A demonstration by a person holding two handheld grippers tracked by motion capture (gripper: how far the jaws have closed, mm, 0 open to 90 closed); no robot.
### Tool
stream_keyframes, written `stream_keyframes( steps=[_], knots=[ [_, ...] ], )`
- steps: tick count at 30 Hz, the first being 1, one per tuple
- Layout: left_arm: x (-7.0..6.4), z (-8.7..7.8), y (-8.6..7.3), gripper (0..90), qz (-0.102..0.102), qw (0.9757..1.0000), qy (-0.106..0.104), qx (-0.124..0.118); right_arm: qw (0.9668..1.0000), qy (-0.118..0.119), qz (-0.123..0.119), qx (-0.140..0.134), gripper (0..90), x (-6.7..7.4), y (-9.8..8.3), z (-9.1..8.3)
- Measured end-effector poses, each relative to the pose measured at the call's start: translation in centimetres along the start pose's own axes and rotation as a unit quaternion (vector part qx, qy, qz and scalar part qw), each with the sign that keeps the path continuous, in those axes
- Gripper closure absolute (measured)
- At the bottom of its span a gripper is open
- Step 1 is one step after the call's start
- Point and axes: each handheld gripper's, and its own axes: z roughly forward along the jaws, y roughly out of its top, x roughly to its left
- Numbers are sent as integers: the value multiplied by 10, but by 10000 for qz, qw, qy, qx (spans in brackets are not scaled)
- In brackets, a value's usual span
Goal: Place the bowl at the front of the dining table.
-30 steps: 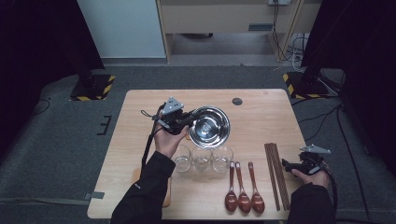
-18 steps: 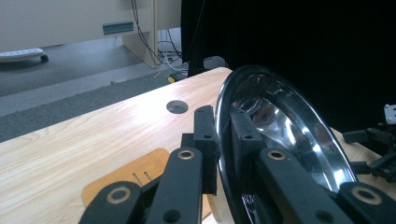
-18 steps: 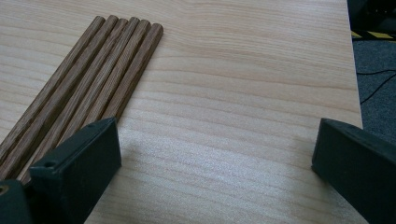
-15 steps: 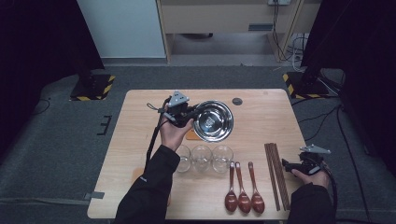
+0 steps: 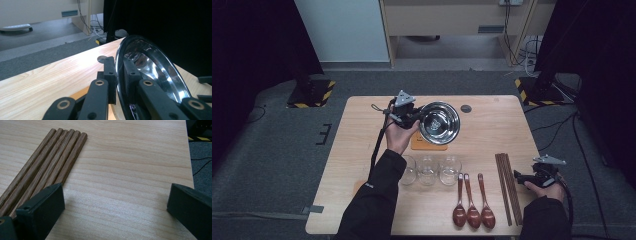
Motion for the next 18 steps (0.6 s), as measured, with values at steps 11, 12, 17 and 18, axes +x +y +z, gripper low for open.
stream_keyframes(
  steps=[11, 12, 17, 18],
  knots=[
    [18, 15, -6, 829, -221, 9995, 199, 63, 10000, 1, 2, 1, 12, 0, 0, 0],
    [19, 17, -7, 829, -232, 9995, 216, 71, 10000, 2, 2, 0, 12, 0, 0, 0],
    [25, 24, -10, 828, -277, 9992, 285, 97, 10000, 1, 1, 1, 12, 0, 0, 0],
    [26, 25, -11, 829, -291, 9991, 300, 102, 10000, 1, -1, 0, 12, 0, 0, 0]
  ],
)
